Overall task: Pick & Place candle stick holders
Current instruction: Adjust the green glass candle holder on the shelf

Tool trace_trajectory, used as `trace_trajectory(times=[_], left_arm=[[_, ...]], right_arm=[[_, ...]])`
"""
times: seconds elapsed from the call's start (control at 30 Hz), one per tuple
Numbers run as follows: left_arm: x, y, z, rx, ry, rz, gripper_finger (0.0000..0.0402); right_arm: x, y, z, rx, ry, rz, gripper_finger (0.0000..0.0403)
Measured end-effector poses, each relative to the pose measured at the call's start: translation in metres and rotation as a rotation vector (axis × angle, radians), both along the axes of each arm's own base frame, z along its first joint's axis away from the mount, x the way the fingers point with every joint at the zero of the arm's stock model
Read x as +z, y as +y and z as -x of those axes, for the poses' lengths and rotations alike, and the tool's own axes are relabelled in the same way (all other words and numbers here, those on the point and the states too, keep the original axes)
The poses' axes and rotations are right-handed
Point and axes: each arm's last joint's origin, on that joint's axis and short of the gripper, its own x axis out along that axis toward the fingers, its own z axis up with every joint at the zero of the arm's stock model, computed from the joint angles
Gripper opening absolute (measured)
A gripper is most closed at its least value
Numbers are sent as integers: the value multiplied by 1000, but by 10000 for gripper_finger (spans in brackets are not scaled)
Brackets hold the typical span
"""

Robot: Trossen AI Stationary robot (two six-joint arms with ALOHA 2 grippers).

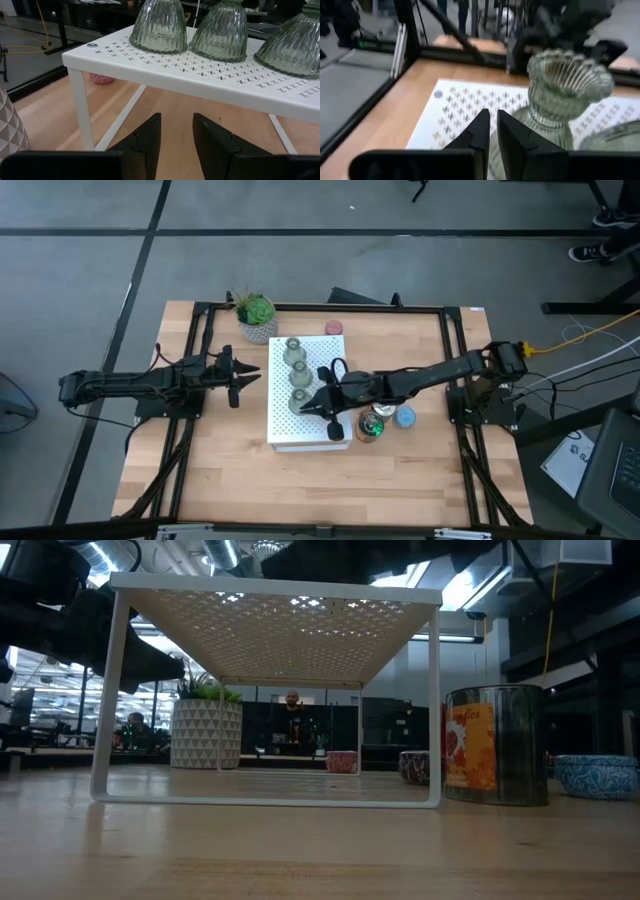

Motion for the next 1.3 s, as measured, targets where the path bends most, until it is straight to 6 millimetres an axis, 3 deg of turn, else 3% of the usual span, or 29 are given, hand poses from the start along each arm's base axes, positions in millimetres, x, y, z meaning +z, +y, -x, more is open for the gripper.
trace_trajectory(times=[0.17, 0.3, 0.47, 0.63, 1.03, 1.13, 1.3], left_arm=[[0, 0, 0, 0, -2, 0, 107], [0, 0, 0, 0, 0, 0, 107], [0, 0, 0, 0, 0, 0, 107], [0, 0, 0, 0, 0, 0, 107], [0, 0, 0, 0, 0, 0, 107], [0, 0, 0, 0, 0, 0, 107], [0, 0, 0, 0, 1, 0, 107]], right_arm=[[6, 0, 11, 74, 130, -13, 38], [4, -3, 13, 32, 173, 10, 38], [-2, -10, 7, -47, 165, 39, 38], [1, -11, 2, -52, 97, 28, 38], [-14, -10, -13, -55, 35, 28, 38], [-9, -11, -7, -7, 65, 20, 38], [14, -25, 11, 15, 104, 29, 38]])
